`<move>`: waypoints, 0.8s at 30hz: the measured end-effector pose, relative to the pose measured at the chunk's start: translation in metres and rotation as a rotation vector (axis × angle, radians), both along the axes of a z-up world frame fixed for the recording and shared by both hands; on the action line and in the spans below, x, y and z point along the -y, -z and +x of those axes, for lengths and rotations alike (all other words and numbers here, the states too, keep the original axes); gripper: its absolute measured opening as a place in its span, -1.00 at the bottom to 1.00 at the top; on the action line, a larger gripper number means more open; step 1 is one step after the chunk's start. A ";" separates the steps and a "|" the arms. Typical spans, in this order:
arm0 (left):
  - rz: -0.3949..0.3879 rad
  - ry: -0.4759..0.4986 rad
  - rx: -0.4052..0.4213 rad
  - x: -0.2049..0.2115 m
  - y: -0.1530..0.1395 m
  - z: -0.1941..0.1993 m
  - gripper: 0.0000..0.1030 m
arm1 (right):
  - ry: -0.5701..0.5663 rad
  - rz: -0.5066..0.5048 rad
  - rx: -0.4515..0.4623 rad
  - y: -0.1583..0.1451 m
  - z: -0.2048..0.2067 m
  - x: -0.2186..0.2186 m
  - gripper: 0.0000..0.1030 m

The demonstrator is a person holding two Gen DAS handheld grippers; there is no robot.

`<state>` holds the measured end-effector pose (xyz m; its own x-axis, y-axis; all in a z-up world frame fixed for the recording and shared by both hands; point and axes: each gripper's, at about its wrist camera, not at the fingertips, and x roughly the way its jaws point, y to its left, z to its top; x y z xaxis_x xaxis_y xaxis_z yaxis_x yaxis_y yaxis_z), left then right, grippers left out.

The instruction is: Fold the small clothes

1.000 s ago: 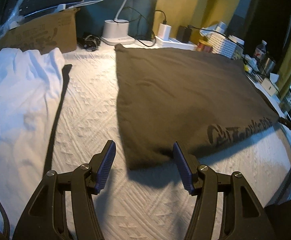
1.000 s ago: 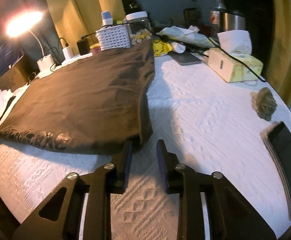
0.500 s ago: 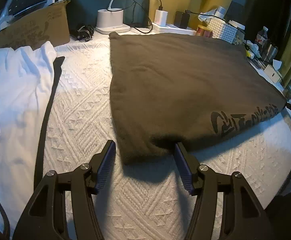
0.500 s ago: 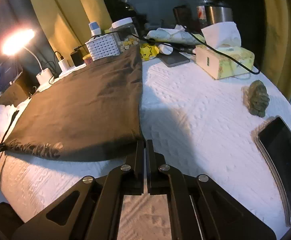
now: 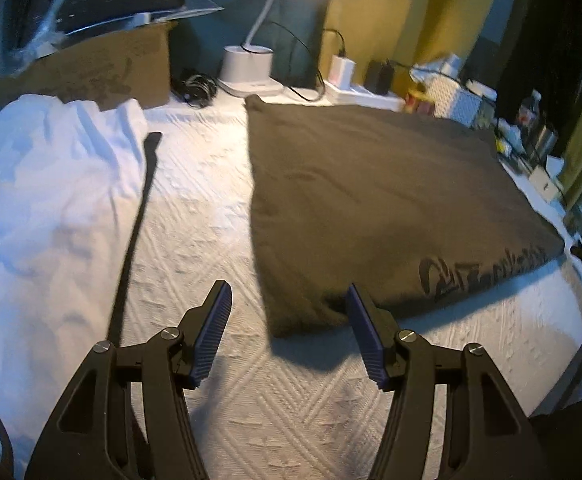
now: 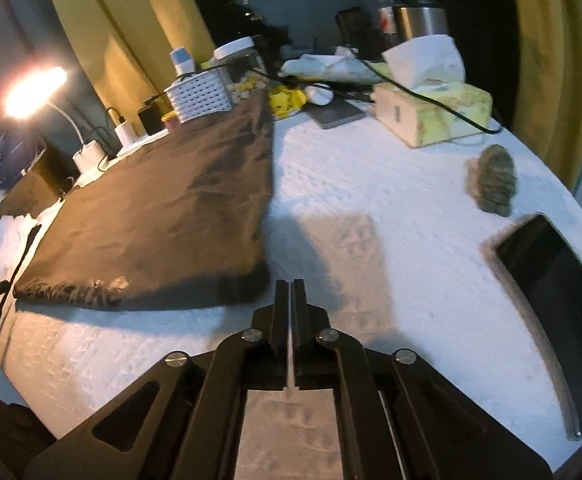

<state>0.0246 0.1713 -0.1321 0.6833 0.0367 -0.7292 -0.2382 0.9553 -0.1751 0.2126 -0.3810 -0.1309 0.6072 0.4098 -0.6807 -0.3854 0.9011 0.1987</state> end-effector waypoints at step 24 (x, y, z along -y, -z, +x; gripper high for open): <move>0.007 0.142 -0.014 0.012 0.022 0.008 -0.87 | -0.028 0.019 -0.082 0.017 0.010 -0.050 -0.80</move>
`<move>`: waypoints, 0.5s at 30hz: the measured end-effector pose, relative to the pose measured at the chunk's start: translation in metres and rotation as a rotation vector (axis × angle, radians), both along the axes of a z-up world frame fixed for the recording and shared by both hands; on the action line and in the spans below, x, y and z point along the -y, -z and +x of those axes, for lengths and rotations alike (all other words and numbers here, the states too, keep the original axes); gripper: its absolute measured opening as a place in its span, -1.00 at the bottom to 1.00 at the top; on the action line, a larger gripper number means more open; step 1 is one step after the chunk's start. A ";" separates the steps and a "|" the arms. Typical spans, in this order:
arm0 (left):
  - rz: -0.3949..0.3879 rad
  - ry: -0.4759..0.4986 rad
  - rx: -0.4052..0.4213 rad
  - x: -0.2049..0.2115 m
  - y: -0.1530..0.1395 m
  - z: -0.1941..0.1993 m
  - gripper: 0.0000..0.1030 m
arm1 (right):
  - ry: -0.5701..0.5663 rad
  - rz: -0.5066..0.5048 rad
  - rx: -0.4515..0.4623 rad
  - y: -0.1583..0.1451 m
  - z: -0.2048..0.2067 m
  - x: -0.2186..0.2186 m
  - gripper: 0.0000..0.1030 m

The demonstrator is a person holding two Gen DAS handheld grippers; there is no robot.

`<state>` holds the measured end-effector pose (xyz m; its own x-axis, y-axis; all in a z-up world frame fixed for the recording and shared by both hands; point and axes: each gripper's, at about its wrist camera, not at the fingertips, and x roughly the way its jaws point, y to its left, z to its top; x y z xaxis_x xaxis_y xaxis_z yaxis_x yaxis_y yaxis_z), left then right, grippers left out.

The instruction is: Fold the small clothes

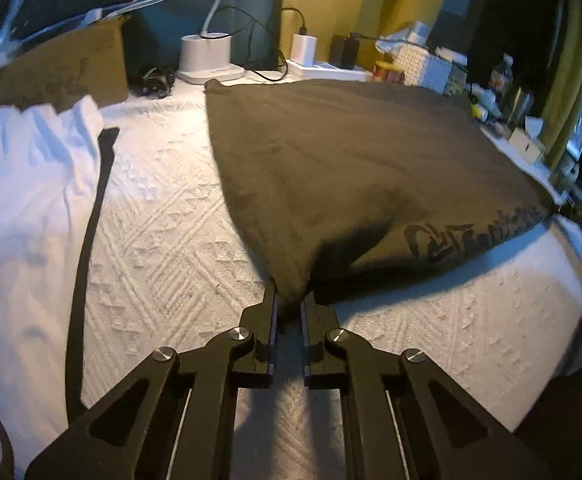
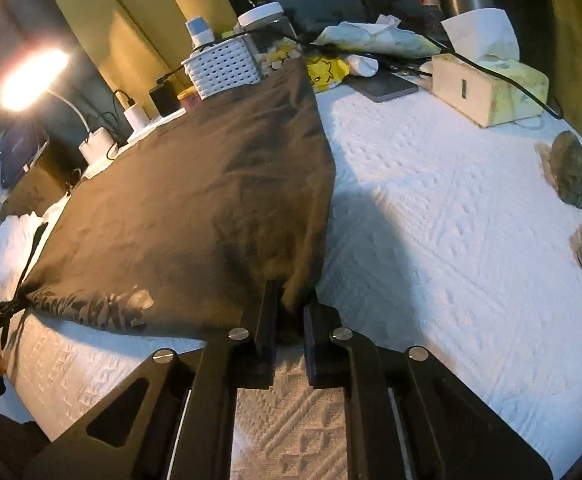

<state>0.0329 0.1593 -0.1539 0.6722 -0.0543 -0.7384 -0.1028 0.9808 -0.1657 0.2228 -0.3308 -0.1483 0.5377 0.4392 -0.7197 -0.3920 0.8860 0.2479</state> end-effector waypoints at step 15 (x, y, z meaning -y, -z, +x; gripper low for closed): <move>-0.017 0.027 0.012 0.001 -0.008 -0.032 -0.88 | -0.012 -0.088 0.047 -0.018 -0.056 0.011 -0.81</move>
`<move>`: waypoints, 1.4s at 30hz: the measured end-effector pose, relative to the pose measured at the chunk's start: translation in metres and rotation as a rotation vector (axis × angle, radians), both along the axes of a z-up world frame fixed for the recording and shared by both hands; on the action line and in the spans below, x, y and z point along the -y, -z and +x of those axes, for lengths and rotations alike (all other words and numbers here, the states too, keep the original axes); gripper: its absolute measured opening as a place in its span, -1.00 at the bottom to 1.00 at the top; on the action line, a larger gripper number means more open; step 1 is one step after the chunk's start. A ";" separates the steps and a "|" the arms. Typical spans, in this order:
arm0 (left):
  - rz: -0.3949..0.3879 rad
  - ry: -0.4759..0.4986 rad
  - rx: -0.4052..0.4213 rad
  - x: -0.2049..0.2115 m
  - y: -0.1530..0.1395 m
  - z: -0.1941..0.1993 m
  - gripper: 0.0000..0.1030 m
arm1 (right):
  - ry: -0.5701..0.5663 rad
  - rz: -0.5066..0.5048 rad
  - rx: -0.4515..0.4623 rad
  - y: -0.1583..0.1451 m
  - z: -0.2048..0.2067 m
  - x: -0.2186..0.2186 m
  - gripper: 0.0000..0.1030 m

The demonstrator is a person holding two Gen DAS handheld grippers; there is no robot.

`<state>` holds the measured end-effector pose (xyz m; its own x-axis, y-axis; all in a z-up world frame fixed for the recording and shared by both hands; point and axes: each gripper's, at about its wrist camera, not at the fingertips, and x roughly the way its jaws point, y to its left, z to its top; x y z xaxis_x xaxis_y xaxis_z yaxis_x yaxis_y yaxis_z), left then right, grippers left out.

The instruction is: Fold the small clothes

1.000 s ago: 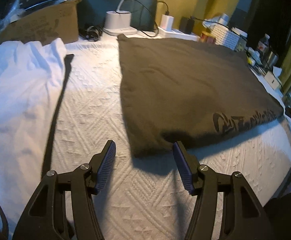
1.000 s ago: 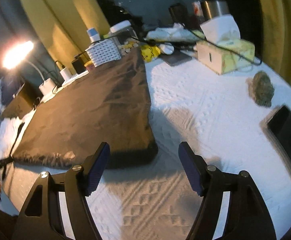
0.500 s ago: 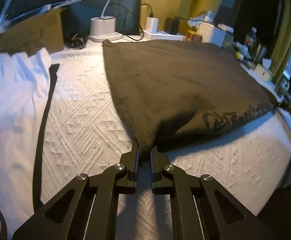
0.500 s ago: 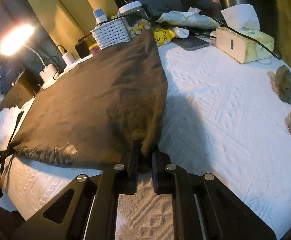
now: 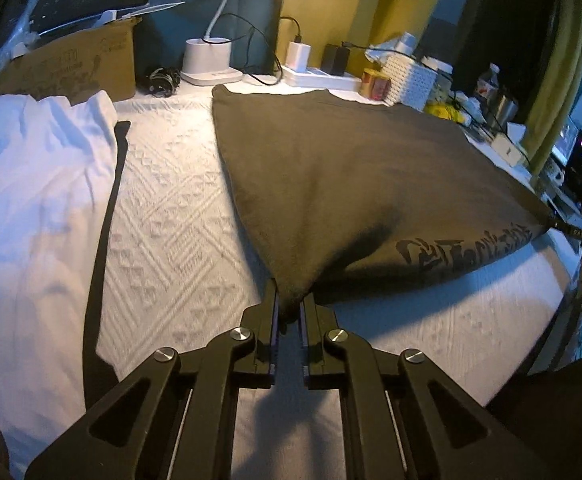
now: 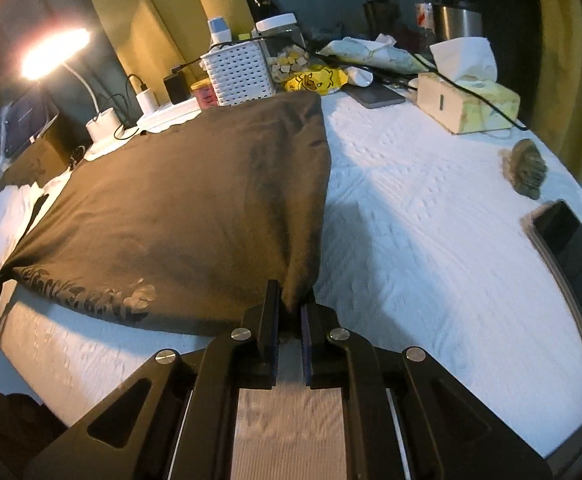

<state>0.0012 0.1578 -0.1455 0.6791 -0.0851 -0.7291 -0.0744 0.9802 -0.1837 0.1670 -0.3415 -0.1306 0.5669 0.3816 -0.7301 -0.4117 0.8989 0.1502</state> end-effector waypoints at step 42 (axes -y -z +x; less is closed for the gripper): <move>0.113 -0.034 -0.049 0.027 0.008 -0.062 -0.09 | 0.003 -0.043 0.035 0.014 -0.088 0.028 -0.80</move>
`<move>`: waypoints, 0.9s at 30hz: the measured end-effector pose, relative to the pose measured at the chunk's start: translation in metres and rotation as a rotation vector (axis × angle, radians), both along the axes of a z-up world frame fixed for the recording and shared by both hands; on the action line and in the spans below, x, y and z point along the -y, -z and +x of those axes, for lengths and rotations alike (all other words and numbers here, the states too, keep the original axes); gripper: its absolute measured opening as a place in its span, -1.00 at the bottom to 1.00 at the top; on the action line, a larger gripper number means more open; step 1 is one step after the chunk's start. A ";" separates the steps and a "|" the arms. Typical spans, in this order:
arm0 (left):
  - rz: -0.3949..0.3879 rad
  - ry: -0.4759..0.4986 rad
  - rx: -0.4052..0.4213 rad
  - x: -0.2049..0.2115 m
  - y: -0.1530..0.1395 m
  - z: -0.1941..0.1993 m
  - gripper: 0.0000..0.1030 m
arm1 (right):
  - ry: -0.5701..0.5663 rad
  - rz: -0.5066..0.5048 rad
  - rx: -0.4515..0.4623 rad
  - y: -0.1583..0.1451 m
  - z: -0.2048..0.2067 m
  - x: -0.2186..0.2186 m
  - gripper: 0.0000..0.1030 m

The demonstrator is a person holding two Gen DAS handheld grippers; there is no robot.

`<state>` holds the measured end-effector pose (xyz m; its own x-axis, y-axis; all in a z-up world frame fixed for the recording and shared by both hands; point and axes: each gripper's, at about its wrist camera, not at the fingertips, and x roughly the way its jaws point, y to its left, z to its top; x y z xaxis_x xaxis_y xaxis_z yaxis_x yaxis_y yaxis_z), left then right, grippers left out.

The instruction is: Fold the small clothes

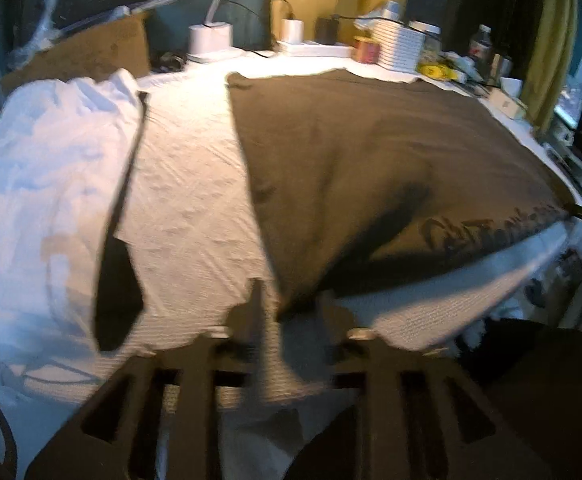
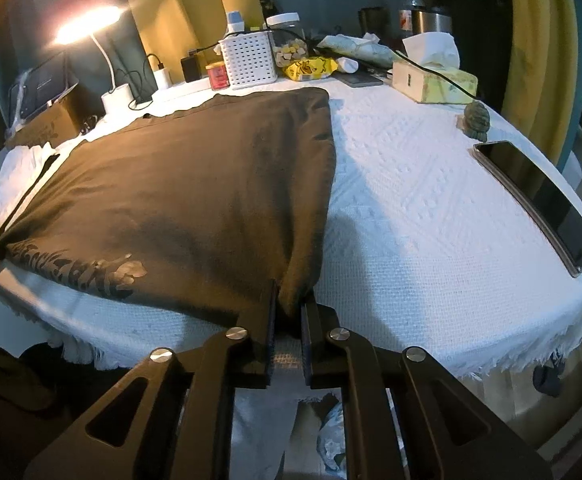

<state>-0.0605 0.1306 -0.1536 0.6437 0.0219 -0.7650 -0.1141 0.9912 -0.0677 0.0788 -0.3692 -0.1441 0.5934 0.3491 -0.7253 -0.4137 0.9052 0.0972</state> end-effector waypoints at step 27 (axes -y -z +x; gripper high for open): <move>-0.050 -0.001 0.147 -0.006 -0.040 0.078 0.48 | 0.151 0.098 -0.117 -0.015 0.008 0.003 0.54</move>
